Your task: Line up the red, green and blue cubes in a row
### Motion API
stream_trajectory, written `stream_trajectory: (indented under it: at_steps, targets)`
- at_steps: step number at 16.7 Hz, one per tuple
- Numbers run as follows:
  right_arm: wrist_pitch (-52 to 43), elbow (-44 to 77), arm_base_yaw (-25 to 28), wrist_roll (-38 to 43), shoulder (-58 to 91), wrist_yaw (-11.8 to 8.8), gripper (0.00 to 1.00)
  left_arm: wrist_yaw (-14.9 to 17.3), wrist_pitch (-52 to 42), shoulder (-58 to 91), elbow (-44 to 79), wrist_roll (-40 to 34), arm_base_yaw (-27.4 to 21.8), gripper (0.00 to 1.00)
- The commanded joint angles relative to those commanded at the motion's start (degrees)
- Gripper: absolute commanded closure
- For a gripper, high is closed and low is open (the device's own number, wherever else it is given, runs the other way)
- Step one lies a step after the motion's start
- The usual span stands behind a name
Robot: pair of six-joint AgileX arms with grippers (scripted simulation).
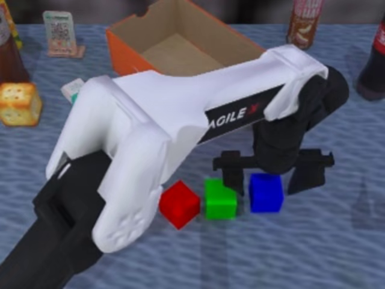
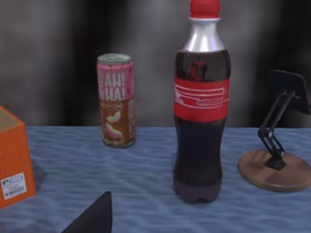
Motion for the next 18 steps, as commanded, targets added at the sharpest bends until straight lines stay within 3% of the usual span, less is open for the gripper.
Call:
stream_trajectory:
  at_steps: [10,18]
  targets:
    - [0.0,0.0,0.0,0.0,0.0,0.0,0.0,-0.01,-0.94,0.24,0.96,0.02,0.02,0.0]
    - [0.0,0.0,0.0,0.0,0.0,0.0,0.0,0.03,-16.83,2.05,18.83,-0.13,1.0,0.0]
